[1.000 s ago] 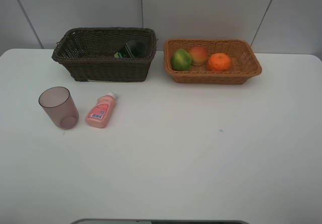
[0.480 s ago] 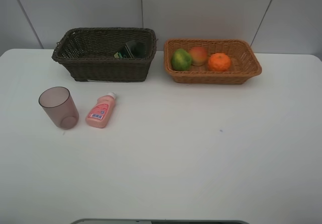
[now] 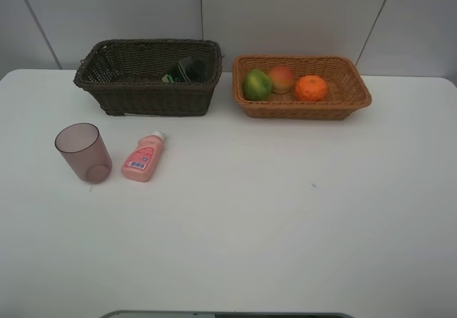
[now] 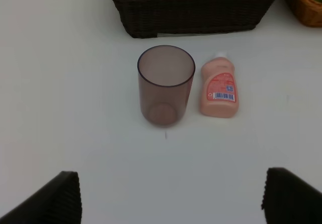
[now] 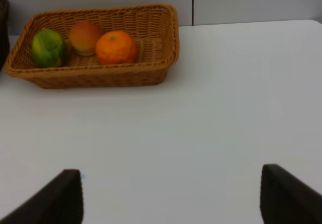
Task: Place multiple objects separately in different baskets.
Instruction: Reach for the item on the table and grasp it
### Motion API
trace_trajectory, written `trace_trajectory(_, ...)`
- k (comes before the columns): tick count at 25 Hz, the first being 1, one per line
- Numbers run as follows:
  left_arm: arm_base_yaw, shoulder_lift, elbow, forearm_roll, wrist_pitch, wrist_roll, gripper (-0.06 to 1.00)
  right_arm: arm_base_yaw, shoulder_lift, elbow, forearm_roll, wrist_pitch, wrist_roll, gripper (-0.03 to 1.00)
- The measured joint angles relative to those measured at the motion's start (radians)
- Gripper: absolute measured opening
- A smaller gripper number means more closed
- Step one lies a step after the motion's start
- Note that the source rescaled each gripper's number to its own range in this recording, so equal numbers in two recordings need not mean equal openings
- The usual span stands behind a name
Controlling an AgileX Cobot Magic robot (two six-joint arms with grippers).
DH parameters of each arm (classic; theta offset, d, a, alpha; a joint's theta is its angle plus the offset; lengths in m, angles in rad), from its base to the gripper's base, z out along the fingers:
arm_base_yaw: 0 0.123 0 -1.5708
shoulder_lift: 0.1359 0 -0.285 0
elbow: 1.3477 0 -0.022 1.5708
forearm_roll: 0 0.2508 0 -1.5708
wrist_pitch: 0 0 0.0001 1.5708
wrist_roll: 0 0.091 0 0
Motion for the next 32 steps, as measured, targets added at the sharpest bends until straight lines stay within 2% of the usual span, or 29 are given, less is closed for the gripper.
trace_trajectory(32, 0.0, 0.0, 0.0, 0.0, 0.0, 0.0, 0.92, 0.0, 0.0, 0.0, 0.0, 0.0, 0.0, 0.64)
